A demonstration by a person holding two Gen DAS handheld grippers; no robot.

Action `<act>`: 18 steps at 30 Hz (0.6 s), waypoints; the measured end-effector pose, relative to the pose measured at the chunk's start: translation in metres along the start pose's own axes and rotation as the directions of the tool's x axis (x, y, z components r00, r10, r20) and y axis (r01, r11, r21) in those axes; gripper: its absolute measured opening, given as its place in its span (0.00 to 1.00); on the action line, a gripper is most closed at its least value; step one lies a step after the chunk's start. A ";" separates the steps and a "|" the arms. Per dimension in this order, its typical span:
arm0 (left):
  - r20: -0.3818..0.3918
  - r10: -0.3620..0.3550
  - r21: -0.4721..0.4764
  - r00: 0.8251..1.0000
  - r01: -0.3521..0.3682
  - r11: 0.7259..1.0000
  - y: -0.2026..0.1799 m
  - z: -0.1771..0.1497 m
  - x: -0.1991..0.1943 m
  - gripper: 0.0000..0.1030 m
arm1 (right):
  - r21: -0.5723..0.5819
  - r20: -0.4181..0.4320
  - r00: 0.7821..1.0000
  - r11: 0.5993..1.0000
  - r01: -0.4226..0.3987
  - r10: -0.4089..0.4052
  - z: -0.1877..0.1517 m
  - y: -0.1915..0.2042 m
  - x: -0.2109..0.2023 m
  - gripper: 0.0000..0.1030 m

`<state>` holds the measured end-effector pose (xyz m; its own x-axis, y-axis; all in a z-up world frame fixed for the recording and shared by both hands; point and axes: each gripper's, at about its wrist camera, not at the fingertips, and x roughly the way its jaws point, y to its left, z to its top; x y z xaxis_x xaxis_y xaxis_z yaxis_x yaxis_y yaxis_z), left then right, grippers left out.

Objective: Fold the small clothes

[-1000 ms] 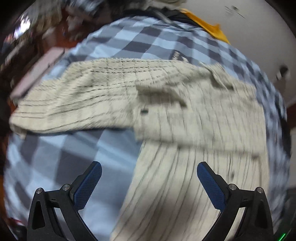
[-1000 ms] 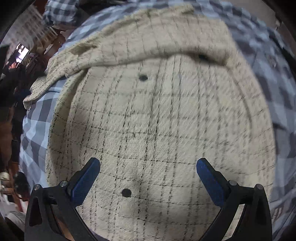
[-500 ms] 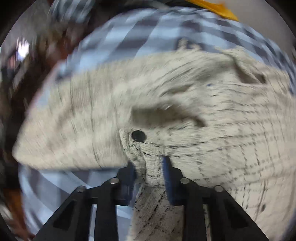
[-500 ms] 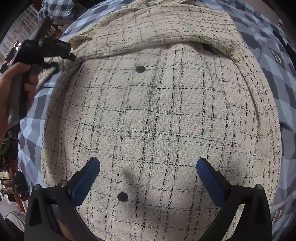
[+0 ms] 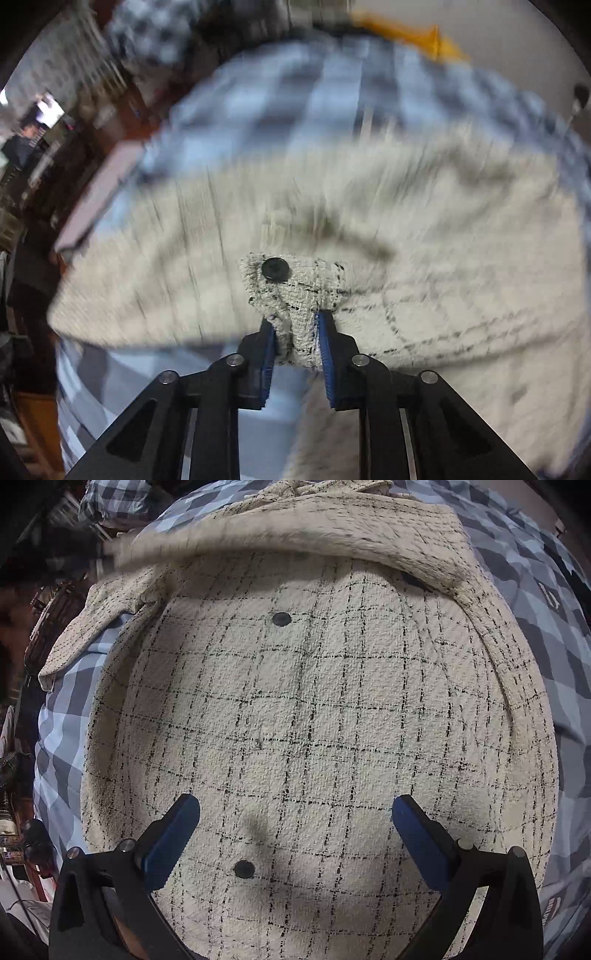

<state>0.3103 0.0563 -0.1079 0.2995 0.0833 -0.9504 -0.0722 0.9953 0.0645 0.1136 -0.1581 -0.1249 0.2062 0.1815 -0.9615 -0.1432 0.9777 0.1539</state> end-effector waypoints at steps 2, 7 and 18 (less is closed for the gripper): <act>-0.070 -0.105 -0.088 0.992 0.098 0.991 0.018 -0.024 0.027 0.26 | -0.005 -0.005 1.000 1.000 0.001 -0.001 -0.001 0.000 0.002 0.99; 0.069 -0.201 -0.245 0.977 0.212 0.946 0.052 -0.034 0.008 0.39 | 0.018 -0.011 1.000 1.000 -0.015 0.015 -0.003 -0.002 0.003 0.99; 0.183 0.115 -0.133 0.976 -0.091 0.987 0.068 -0.054 -0.074 0.41 | 0.032 0.007 0.998 0.998 0.057 -0.057 0.003 -0.019 -0.001 0.99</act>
<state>0.2319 0.1152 -0.0500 0.4581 0.2049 -0.8650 -0.2247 0.9682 0.1103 0.1191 -0.1767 -0.1257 0.2213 0.1261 -0.9670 -0.1001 0.9893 0.1061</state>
